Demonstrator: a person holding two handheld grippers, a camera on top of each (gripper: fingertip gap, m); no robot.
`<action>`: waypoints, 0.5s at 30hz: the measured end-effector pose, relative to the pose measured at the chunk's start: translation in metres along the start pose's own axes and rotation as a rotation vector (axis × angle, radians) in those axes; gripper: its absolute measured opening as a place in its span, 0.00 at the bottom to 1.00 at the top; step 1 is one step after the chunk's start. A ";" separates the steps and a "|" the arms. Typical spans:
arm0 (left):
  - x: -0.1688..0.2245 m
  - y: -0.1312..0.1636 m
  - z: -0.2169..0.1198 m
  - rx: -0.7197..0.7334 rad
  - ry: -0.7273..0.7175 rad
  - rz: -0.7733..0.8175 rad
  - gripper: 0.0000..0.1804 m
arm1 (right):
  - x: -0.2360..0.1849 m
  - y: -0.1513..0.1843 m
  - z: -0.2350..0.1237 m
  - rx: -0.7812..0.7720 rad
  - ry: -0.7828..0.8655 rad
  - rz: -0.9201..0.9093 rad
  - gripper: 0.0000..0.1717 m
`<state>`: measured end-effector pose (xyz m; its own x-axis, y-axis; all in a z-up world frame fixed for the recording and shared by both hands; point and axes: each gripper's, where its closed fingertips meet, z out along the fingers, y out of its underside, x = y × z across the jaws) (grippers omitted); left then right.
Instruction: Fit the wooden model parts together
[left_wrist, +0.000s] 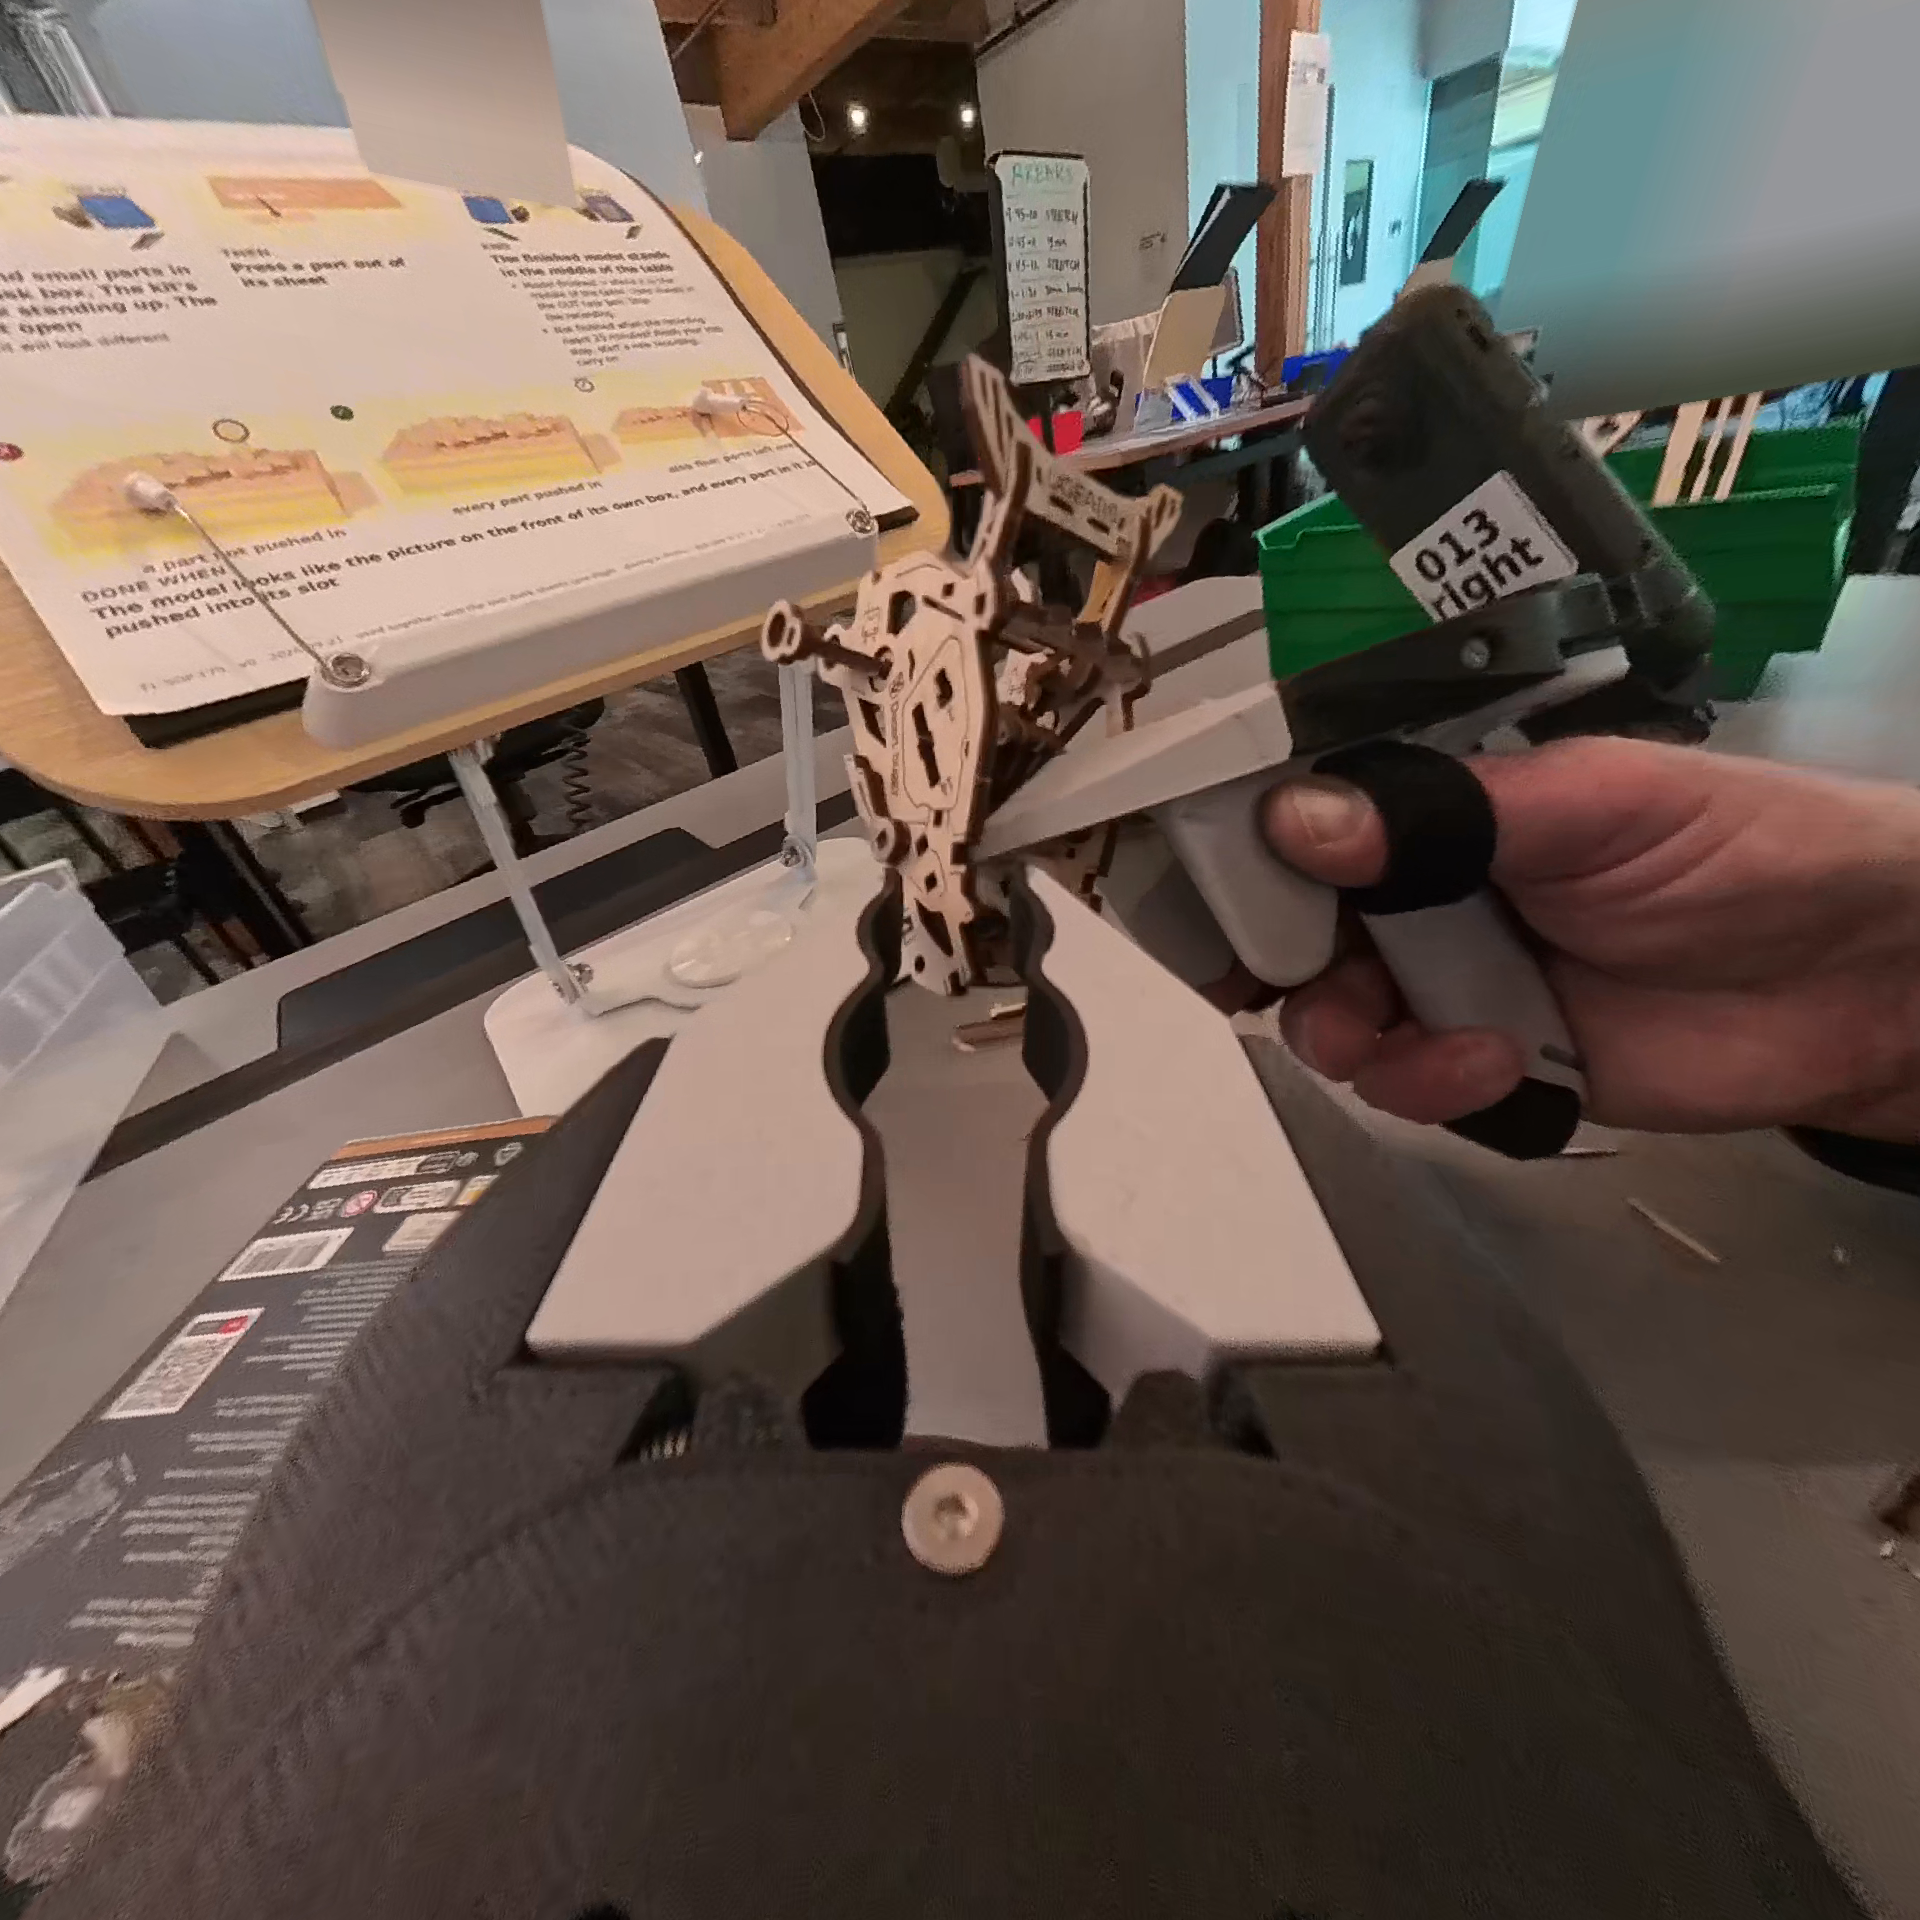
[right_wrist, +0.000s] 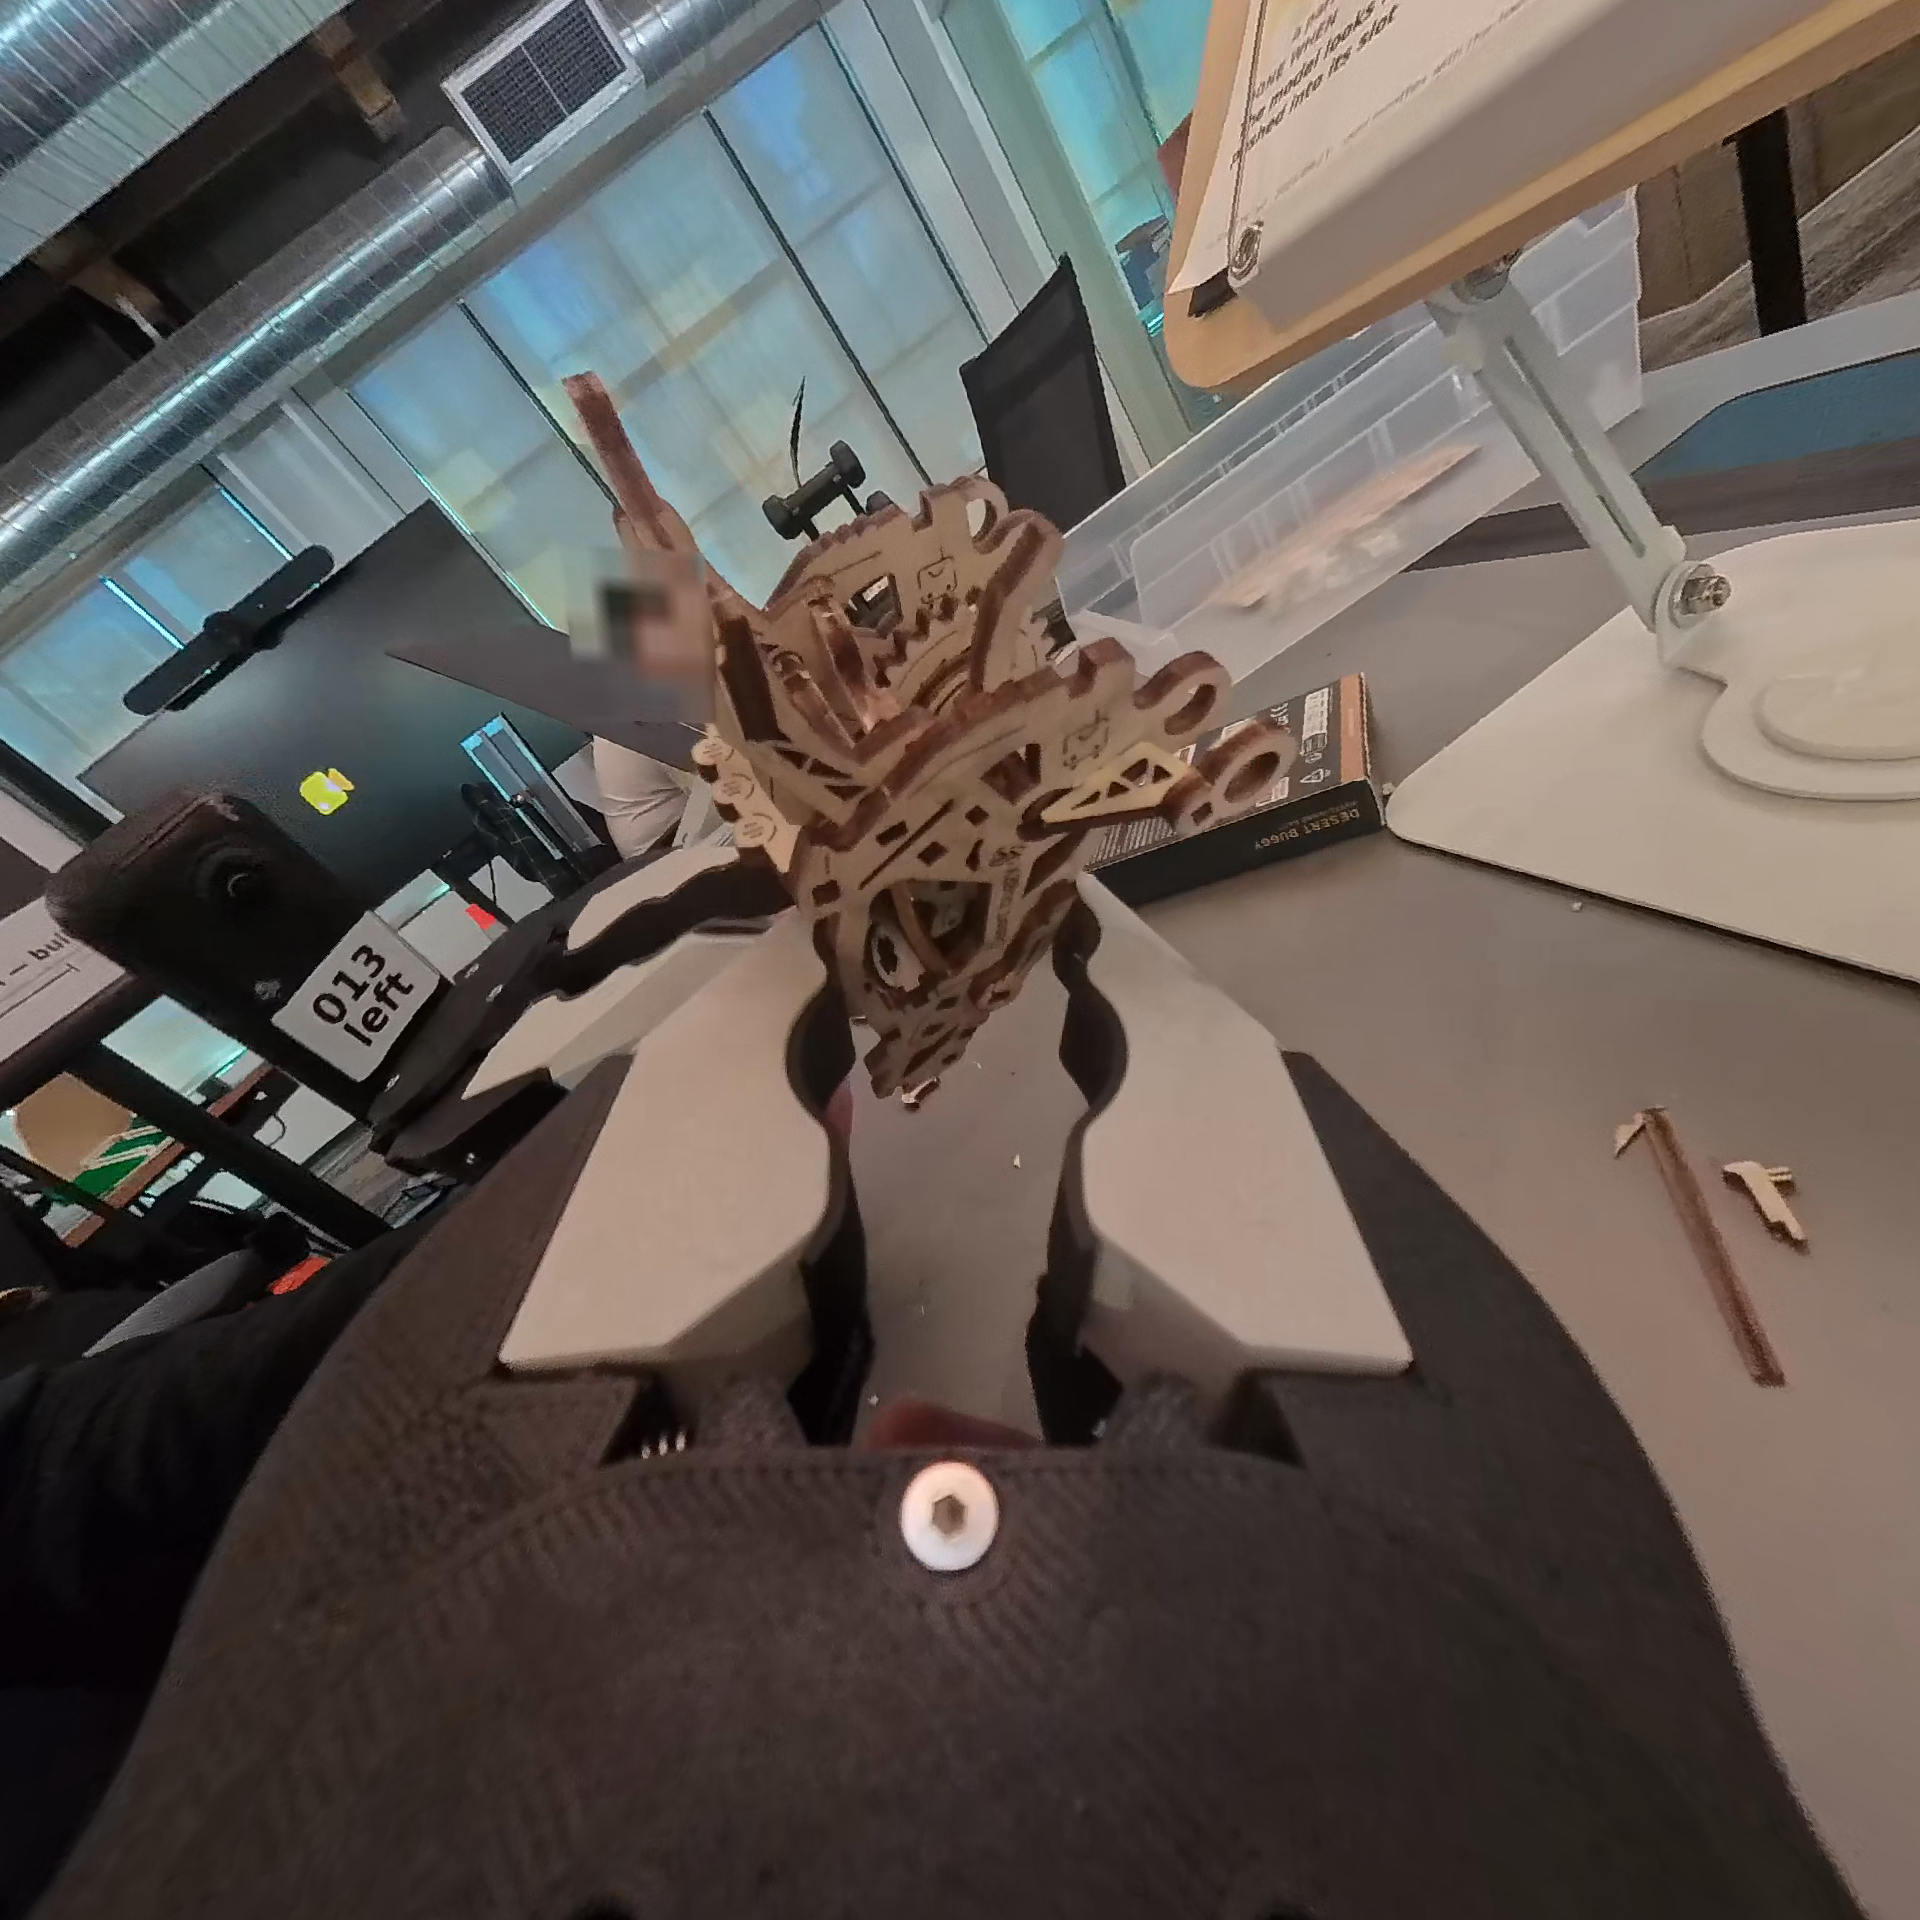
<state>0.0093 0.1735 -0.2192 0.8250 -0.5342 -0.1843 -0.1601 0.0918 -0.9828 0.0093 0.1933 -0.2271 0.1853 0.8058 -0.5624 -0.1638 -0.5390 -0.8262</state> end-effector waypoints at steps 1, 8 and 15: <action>-0.001 0.001 0.000 -0.010 -0.018 0.027 0.09 | 0.000 0.000 0.000 -0.001 -0.004 0.005 0.20; 0.020 0.002 0.006 -0.050 0.017 0.237 0.27 | 0.000 -0.003 -0.002 0.011 -0.015 0.041 0.20; 0.013 0.005 0.018 -0.097 -0.238 0.521 0.25 | -0.003 -0.004 -0.001 0.036 -0.053 0.125 0.20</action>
<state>0.0291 0.1822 -0.2264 0.7215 -0.2348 -0.6514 -0.6172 0.2083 -0.7587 0.0108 0.1925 -0.2215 0.1100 0.7453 -0.6576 -0.2172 -0.6276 -0.7476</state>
